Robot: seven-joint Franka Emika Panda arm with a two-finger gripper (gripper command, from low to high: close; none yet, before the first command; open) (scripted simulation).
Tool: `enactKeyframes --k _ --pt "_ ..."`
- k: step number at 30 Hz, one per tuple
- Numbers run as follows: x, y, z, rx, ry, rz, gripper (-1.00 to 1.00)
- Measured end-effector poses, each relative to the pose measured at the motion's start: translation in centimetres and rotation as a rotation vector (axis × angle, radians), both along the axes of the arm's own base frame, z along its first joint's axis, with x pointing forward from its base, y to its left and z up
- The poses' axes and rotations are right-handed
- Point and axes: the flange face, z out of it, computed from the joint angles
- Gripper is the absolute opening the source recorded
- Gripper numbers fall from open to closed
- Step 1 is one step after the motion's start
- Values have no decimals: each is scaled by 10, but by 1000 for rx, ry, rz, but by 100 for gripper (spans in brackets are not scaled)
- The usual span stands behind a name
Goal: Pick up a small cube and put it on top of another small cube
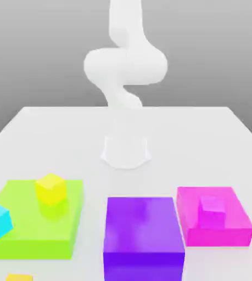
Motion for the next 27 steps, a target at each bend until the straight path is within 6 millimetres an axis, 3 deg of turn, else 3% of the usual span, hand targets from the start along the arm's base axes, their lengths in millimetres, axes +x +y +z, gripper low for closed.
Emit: enactKeyframes --k 7,14,21,27 --pt "81 -38 -83 4 165 -13 0" --pt "138 -82 -183 11 325 -30 0" --pt "168 -132 -297 21 485 -57 0" --pt "173 -166 -402 26 622 -66 0"
